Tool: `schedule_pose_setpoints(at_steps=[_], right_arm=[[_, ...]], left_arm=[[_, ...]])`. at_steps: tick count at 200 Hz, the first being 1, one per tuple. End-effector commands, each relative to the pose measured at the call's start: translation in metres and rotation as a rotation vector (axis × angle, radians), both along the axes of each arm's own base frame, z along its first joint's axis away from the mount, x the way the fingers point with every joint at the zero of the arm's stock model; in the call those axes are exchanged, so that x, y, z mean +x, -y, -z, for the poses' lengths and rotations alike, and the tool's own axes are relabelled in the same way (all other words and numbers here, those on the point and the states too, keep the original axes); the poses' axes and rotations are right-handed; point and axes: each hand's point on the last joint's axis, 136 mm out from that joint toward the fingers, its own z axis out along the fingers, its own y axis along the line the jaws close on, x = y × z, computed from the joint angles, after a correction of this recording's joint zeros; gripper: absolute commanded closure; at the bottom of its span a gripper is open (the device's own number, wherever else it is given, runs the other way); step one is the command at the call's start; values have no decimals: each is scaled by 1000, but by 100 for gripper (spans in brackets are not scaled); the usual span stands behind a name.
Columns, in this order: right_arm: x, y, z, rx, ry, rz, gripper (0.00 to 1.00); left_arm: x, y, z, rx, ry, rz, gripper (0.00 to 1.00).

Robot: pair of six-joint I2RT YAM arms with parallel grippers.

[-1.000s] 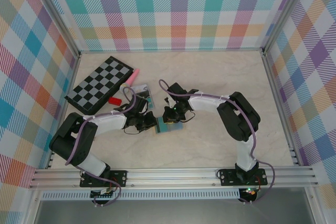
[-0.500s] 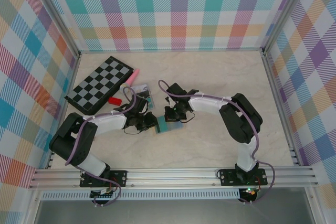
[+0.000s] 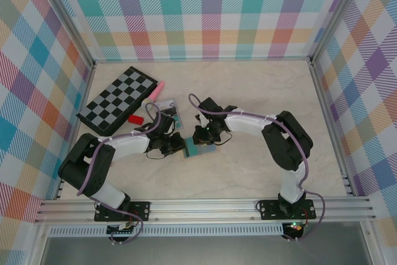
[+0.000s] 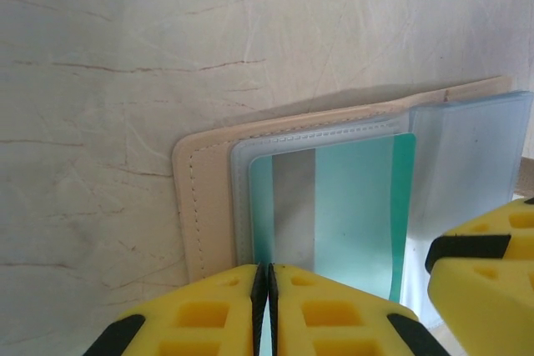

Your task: Take the credit cards out of the card holder

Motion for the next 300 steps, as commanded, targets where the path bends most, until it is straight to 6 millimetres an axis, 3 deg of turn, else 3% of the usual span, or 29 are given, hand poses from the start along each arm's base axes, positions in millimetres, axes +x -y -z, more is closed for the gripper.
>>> schedule_pose_setpoints(at_steps=[1,55,121,252,300], right_arm=[[-5,-7,3,33,-36,-34,78],[-6,-4,11,3,-52,-32,77],[-8,-15,6,65,-66,-57,88],[0,-28,6,114,-89,-13,86],[2,-25,6,92,-74,1,96]], left_arm=[[-14,-20,19,97,-62,-12,87],[-14,-20,19,95,-61,-10,87],[-14,-20,19,95,-62,-9,87],[-25,-20,27,53,-84,-28,90],[-24,-19,21,47,-70,-30,90]])
